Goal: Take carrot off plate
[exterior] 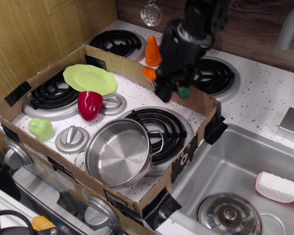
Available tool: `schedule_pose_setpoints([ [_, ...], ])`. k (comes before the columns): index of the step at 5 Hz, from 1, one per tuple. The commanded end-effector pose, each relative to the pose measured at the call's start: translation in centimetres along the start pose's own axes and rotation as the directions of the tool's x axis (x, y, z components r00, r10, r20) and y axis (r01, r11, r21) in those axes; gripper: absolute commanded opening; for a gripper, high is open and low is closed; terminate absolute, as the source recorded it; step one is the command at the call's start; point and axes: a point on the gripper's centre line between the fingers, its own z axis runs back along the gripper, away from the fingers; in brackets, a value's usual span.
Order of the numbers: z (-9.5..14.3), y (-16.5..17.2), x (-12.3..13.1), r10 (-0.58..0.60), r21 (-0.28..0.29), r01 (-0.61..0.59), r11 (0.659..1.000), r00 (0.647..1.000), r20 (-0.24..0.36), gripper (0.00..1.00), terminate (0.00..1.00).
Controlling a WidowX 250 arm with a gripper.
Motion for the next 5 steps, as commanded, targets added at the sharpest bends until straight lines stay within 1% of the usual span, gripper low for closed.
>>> schedule_pose_setpoints([
  [1,1.3,-2.7,0.7,0.028,-0.154,-0.032,0.988,0.999,-0.025,0.0,0.0],
  [2,1.9,-2.7,0.9,0.017,-0.165,-0.012,0.986,0.999,0.034,1.0,0.0],
  [3,2.5,-2.7,0.8,0.01,-0.177,0.007,0.984,0.996,0.094,1.0,0.0],
  [4,3.1,-2.2,1.2,-0.023,-0.188,0.053,0.981,0.987,0.158,1.0,0.0],
  [5,3.5,-1.3,1.7,-0.066,-0.154,0.092,0.984,0.984,0.164,1.0,0.0],
])
